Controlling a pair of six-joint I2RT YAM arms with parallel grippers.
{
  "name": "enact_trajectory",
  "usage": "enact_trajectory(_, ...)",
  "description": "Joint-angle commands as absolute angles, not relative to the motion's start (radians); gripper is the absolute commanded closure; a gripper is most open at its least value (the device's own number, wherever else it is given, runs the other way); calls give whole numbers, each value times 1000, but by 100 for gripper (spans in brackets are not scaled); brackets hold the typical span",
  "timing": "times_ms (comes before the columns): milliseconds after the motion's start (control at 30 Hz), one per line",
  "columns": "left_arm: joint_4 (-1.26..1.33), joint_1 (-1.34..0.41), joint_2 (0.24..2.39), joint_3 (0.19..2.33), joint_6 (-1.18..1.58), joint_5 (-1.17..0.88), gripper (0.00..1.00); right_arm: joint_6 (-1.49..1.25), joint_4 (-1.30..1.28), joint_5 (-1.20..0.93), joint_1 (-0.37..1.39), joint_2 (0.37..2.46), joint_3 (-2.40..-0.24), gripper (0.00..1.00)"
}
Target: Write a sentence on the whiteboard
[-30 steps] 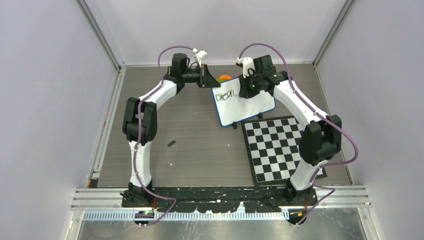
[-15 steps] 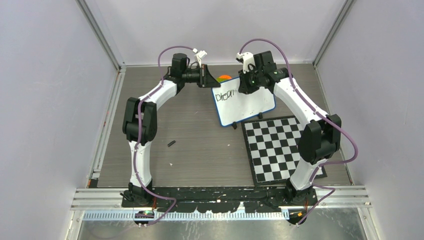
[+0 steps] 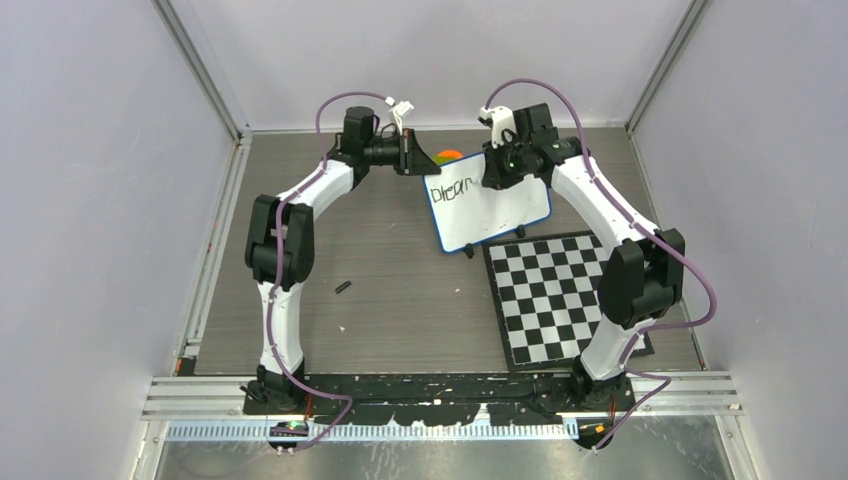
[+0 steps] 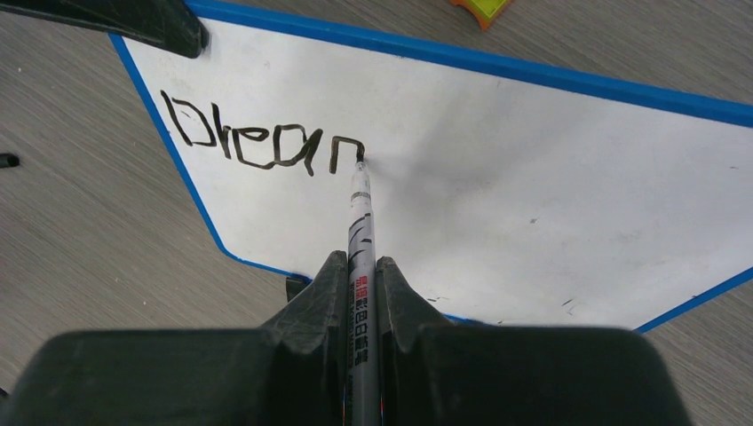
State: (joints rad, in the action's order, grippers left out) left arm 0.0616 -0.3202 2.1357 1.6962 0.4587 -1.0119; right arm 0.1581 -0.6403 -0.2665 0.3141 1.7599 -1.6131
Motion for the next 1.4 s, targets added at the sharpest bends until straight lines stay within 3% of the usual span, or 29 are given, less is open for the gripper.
enact_trajectory(0,4,-342,2119,1694,440,-1014,100,164,-611,-260,323,1731,-1576,100)
enact_trajectory(1367,4,-344,2117,1689,437,-1014,100,179,-627,-242,293,1761,-1659,100)
